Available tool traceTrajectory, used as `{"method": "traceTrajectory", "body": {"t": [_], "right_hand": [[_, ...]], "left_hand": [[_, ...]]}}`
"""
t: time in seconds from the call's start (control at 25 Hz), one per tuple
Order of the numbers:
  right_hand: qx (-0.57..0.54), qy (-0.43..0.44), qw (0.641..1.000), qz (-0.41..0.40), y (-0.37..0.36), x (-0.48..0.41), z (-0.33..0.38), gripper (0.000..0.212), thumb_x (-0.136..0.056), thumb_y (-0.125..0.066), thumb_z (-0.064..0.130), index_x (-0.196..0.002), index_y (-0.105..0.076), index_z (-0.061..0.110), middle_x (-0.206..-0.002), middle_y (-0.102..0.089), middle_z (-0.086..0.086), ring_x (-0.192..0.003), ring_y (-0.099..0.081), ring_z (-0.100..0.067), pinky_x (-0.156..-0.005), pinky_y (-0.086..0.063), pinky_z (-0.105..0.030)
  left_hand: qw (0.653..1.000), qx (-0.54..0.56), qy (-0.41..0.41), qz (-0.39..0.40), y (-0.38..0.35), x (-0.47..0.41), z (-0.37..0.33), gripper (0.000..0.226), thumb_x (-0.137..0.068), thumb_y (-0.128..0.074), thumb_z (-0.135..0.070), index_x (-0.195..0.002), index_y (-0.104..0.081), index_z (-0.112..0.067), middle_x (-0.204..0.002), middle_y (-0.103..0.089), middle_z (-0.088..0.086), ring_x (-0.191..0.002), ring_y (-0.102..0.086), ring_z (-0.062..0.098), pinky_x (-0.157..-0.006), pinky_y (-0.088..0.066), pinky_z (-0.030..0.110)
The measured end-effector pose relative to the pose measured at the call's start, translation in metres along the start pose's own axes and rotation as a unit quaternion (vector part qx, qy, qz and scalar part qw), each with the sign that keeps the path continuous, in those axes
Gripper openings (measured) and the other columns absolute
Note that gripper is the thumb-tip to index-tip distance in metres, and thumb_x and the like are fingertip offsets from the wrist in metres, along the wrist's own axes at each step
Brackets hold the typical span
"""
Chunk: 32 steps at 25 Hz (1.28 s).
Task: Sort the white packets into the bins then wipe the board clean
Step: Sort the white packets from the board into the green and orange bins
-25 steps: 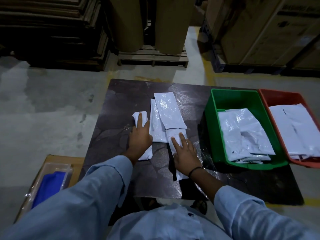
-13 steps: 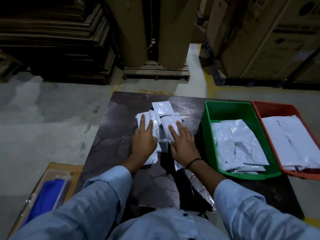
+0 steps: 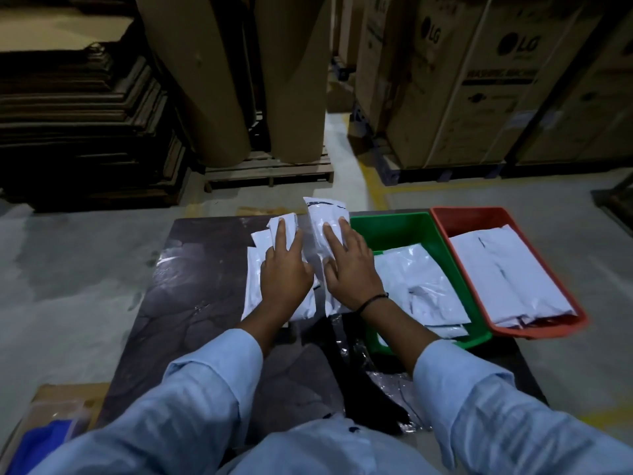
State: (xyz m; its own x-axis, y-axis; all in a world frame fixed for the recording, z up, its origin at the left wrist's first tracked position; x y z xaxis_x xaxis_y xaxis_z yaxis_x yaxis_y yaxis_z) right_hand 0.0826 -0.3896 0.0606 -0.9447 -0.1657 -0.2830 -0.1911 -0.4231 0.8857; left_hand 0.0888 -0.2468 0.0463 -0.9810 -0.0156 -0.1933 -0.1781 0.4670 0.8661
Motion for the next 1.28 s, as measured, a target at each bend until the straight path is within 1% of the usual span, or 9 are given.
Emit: {"method": "traceTrajectory", "body": {"t": [0.16, 0.28, 0.4, 0.6, 0.76, 0.92, 1.08, 1.2, 1.28], "right_hand": [[-0.074, -0.064, 0.993, -0.068, 0.031, -0.005, -0.039, 0.065, -0.089, -0.045, 0.029, -0.152, -0.033, 0.022, -0.158, -0.028, -0.015, -0.138, -0.034, -0.037, -0.108, -0.036, -0.052], [-0.014, -0.048, 0.996, -0.076, 0.056, -0.005, -0.068, 0.066, -0.088, -0.045, 0.028, -0.152, -0.032, 0.024, -0.158, -0.027, -0.014, -0.137, -0.033, -0.039, -0.104, -0.037, -0.054], [0.063, -0.063, 0.995, -0.034, 0.067, 0.003, -0.105, 0.068, -0.087, -0.046, 0.029, -0.152, -0.03, 0.024, -0.16, -0.024, -0.014, -0.138, -0.03, -0.041, -0.103, -0.036, -0.055], [0.148, -0.104, 0.981, 0.067, 0.057, 0.032, -0.158, 0.071, -0.09, -0.047, 0.031, -0.155, -0.02, 0.026, -0.162, -0.016, -0.014, -0.142, -0.023, -0.042, -0.11, -0.029, -0.057], [0.183, -0.106, 0.967, 0.141, 0.033, 0.063, -0.186, 0.067, -0.094, -0.044, 0.04, -0.155, -0.02, 0.024, -0.163, -0.014, -0.014, -0.145, -0.018, -0.042, -0.114, -0.02, -0.054], [0.172, -0.089, 0.967, 0.168, 0.018, 0.075, -0.189, 0.069, -0.095, -0.039, 0.04, -0.156, -0.015, 0.017, -0.163, -0.006, -0.019, -0.148, -0.005, -0.043, -0.121, -0.005, -0.054], [0.165, -0.08, 0.964, 0.194, 0.017, 0.072, -0.192, 0.092, -0.088, -0.059, 0.032, -0.157, 0.0, 0.015, -0.163, 0.01, -0.019, -0.149, 0.011, -0.041, -0.121, 0.002, -0.052], [0.156, -0.08, 0.964, 0.201, 0.01, 0.07, -0.199, 0.086, -0.091, -0.051, 0.036, -0.157, 0.001, 0.015, -0.163, 0.01, -0.019, -0.149, 0.012, -0.04, -0.121, 0.004, -0.051], [0.133, -0.078, 0.971, 0.182, 0.008, 0.069, -0.202, 0.07, -0.098, -0.032, 0.043, -0.157, -0.005, 0.017, -0.164, 0.005, -0.017, -0.15, 0.008, -0.038, -0.122, 0.004, -0.05]], "left_hand": [[1.0, 0.01, -0.02, -0.001, -0.007, -0.01, -0.045, 0.07, -0.089, -0.057, -0.017, -0.154, -0.037, -0.028, -0.17, -0.009, 0.003, -0.119, -0.055, 0.041, -0.085, -0.057, 0.048], [0.999, 0.015, -0.037, -0.001, -0.01, -0.014, -0.078, 0.067, -0.09, -0.058, -0.019, -0.154, -0.039, -0.027, -0.17, -0.01, 0.001, -0.125, -0.052, 0.042, -0.086, -0.057, 0.045], [0.999, 0.024, -0.045, 0.017, -0.02, -0.012, -0.11, 0.071, -0.086, -0.057, -0.017, -0.154, -0.037, -0.028, -0.17, -0.008, 0.0, -0.128, -0.05, 0.041, -0.085, -0.056, 0.044], [0.996, 0.028, -0.054, 0.067, -0.047, -0.002, -0.151, 0.07, -0.086, -0.057, -0.023, -0.152, -0.036, -0.029, -0.17, -0.006, -0.001, -0.13, -0.048, 0.041, -0.095, -0.052, 0.046], [0.992, 0.007, -0.062, 0.112, -0.074, 0.017, -0.177, 0.069, -0.091, -0.054, -0.022, -0.156, -0.032, -0.025, -0.17, -0.006, 0.004, -0.133, -0.046, 0.044, -0.102, -0.046, 0.046], [0.989, -0.022, -0.044, 0.139, -0.1, 0.027, -0.184, 0.069, -0.093, -0.051, -0.025, -0.158, -0.028, -0.02, -0.17, 0.0, 0.008, -0.141, -0.036, 0.046, -0.113, -0.037, 0.05], [0.988, -0.04, -0.057, 0.14, -0.121, 0.03, -0.187, 0.069, -0.094, -0.05, -0.028, -0.158, -0.026, -0.019, -0.17, -0.001, 0.013, -0.143, -0.032, 0.047, -0.117, -0.031, 0.051], [0.986, -0.078, -0.077, 0.125, -0.133, 0.03, -0.186, 0.067, -0.096, -0.049, -0.03, -0.157, -0.028, -0.012, -0.169, -0.003, 0.019, -0.152, -0.016, 0.043, -0.12, -0.023, 0.055], [0.986, -0.095, -0.078, 0.11, -0.135, 0.028, -0.185, 0.067, -0.095, -0.05, -0.032, -0.155, -0.033, -0.01, -0.167, -0.007, 0.023, -0.151, -0.014, 0.046, -0.119, -0.023, 0.058]]}}
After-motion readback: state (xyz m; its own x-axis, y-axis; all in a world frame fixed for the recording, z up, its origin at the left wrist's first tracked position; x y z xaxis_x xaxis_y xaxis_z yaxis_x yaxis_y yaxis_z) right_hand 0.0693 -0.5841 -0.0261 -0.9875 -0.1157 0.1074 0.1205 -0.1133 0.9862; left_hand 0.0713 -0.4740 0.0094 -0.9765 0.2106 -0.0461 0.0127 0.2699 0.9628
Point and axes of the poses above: each hand's wrist, its own x-axis away from the middle knuckle, its own y-axis out of the back of the hand, z = x × y, the point moved 6 cm from there along -x, towards the middle knuckle
